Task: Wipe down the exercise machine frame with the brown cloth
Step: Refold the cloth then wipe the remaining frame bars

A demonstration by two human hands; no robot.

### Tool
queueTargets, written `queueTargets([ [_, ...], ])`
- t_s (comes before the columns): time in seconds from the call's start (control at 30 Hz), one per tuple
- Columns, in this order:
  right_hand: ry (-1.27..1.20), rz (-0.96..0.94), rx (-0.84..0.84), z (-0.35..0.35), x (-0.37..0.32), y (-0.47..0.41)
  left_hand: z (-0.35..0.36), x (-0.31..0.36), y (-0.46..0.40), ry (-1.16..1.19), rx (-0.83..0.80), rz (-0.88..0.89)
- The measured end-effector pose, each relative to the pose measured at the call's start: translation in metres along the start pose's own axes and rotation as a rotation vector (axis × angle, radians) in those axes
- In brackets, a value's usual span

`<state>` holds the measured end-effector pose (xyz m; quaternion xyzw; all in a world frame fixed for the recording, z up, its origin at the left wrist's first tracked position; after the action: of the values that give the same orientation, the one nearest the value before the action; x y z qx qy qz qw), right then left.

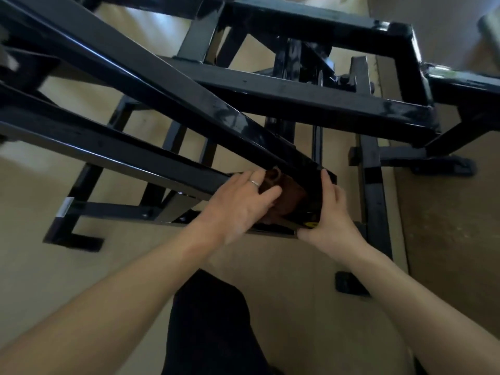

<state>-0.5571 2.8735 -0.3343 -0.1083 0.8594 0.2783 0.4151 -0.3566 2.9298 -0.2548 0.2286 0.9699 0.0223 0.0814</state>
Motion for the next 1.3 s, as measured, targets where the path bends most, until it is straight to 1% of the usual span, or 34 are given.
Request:
queueTargets([
  [0.1,0.083,0.020,-0.042,0.000,0.000,-0.002,-0.044,-0.037,0.045,-0.038,0.051,0.007],
  [0.2,0.131,0.027,-0.048,0.005,-0.002,0.002,-0.088,-0.084,0.092,-0.172,0.057,-0.114],
  [0.27,0.132,0.045,-0.042,0.009,-0.005,0.004,-0.102,-0.098,0.103,-0.240,0.036,-0.199],
  [0.33,0.131,0.061,-0.047,0.009,-0.009,0.004,-0.097,-0.090,0.098,-0.286,0.025,-0.198],
  [0.43,0.165,0.078,-0.055,0.002,-0.017,0.006,-0.072,-0.057,0.077,-0.280,0.050,-0.167],
  [0.5,0.264,0.033,-0.019,-0.002,-0.026,0.013,-0.052,-0.034,0.058,-0.271,0.050,-0.172],
  [0.6,0.510,-0.154,0.102,0.005,-0.045,0.025,-0.027,-0.004,0.029,-0.253,0.031,-0.155],
  [0.63,0.516,-0.201,0.096,0.010,-0.051,0.028,-0.021,0.002,0.023,-0.241,0.022,-0.146],
  [0.7,0.446,-0.239,0.041,0.021,-0.065,0.030,-0.016,-0.001,0.020,-0.222,0.033,-0.134],
  [0.8,0.392,-0.280,0.002,0.034,-0.090,0.028,-0.031,-0.026,0.042,-0.236,0.087,-0.101],
  [0.87,0.373,-0.314,-0.025,0.043,-0.109,0.025,-0.050,-0.047,0.067,-0.268,0.098,-0.110],
  [1.0,0.425,-0.333,-0.143,0.069,-0.150,0.014,-0.105,-0.098,0.133,-0.381,0.140,-0.202],
  [1.03,0.457,-0.323,-0.162,0.076,-0.159,0.011,-0.122,-0.116,0.152,-0.432,0.141,-0.251],
  [1.1,0.502,-0.269,-0.178,0.087,-0.172,0.005,-0.155,-0.148,0.183,-0.523,0.090,-0.364],
  [1.2,0.520,-0.234,-0.090,0.101,-0.177,0.003,-0.174,-0.163,0.198,-0.595,0.026,-0.456],
  [1.3,0.486,-0.225,-0.047,0.107,-0.170,0.000,-0.152,-0.146,0.183,-0.580,0.091,-0.502],
])
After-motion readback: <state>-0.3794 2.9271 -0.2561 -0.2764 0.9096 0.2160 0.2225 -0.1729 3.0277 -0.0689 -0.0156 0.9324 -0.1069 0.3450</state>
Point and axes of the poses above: each hand's wrist, its own y-axis away from the middle knuckle, its own z-axis out of the palm, x = y × z, the point moved 2 cm from there along -y, towards the middle knuckle, and after that the axes turned 11 degrees about z, right-handed, at the moved point
